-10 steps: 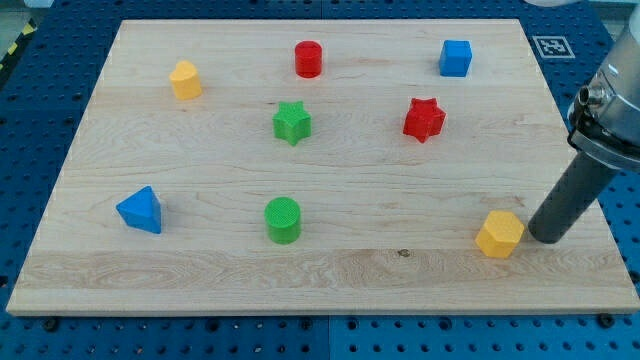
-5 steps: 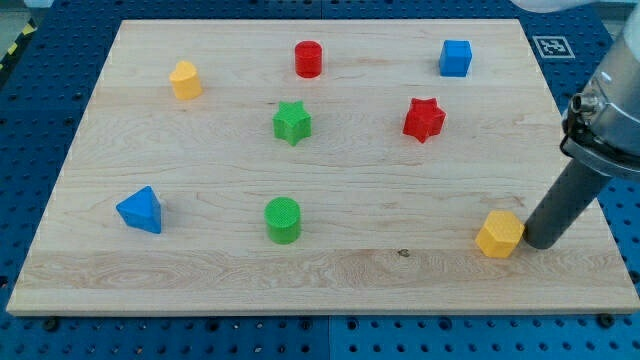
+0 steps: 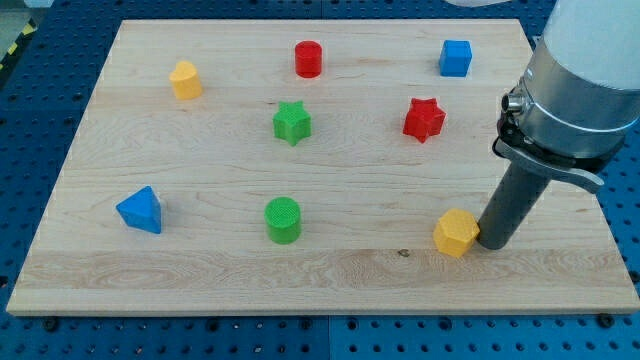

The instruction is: Move the yellow hexagon to the right of the green circle

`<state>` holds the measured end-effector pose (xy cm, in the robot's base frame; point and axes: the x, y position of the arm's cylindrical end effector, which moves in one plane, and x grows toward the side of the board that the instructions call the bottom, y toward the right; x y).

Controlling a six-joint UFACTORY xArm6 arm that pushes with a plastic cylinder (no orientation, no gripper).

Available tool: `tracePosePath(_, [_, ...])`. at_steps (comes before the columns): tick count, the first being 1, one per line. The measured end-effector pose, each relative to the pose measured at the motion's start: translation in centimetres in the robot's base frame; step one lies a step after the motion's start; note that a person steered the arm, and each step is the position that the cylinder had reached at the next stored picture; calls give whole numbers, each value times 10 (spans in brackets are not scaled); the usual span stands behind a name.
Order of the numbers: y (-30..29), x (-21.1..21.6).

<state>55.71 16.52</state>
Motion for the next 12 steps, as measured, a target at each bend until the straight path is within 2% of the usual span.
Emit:
tracePosePath(1, [-31, 0])
tracePosePath(5, [-79, -4])
tracePosePath(9, [-195, -72])
tracePosePath(12, [-187, -55])
